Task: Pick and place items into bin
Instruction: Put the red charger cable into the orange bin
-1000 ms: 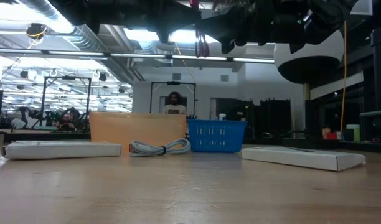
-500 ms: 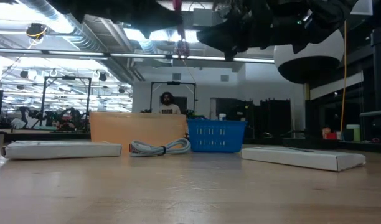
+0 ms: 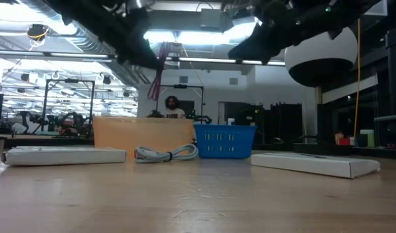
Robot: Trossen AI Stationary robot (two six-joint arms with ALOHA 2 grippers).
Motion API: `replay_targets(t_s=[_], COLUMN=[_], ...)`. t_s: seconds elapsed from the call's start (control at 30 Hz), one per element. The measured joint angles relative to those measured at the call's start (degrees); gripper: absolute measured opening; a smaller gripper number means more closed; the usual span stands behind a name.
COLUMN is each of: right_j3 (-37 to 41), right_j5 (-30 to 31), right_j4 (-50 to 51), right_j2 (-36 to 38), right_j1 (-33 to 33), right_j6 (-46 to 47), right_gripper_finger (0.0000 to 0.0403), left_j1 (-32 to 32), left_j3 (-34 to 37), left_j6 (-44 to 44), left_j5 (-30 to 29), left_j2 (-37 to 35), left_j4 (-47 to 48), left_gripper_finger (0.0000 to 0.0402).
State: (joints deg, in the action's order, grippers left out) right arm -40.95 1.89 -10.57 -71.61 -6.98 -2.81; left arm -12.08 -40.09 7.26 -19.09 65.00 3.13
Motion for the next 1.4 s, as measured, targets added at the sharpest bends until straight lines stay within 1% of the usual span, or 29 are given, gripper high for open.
replay_targets(t_s=[0.07,0.2,0.27,0.43,0.6,0.7,0.77,0.97,1.03,1.13,1.4], right_j3=[0.0,0.0,0.0,0.0,0.0,0.0,0.0,0.0,0.0,0.0,0.0], right_j5=[0.72,0.74,0.9,1.51,1.51,1.52,1.53,1.52,1.53,1.53,1.53], right_j4=[1.48,1.94,1.7,1.81,1.9,1.9,2.12,2.26,2.26,2.27,2.27], right_j2=[1.13,1.36,1.01,1.0,0.98,0.98,0.98,0.98,0.98,0.98,0.98], right_j1=[-0.02,-0.02,-0.2,-1.05,-1.84,-1.92,-1.92,-1.9,-1.9,-1.9,-1.9], right_j6=[0.0,-0.61,-1.9,-2.81,-2.53,-2.03,-2.05,-2.24,-2.23,-2.22,-1.88], right_gripper_finger=[0.0005,0.0009,0.0004,0.0004,0.0001,0.0003,0.0004,0.0004,0.0004,0.0004,0.0004], left_j1=[-1.19,-3.42,-4.28,-5.83,-7.1,-7.95,-8.61,-10.38,-10.68,-10.68,-10.51], left_j3=[-1.48,-5.49,-7.98,-14.1,-19.81,-21.91,-22.35,-22.34,-22.34,-22.34,-22.34], left_j6=[1.81,3.14,3.3,4.2,4.86,4.62,4.22,3.45,1.99,0.44,0.99], left_j5=[1.55,3.69,5.17,8.58,9.77,10.15,10.44,14.46,14.49,14.3,14.61], left_j2=[1.52,5.13,7.13,12.47,18.22,21.24,22.83,26.27,26.93,27.34,26.99], left_j4=[2.96,11.12,14.98,22.53,28.17,30.85,31.28,31.43,31.44,31.44,31.41], left_gripper_finger=[0.0012,0.0012,0.0012,0.0015,0.0014,0.0015,0.0016,0.0018,0.0021,0.0033,0.0066])
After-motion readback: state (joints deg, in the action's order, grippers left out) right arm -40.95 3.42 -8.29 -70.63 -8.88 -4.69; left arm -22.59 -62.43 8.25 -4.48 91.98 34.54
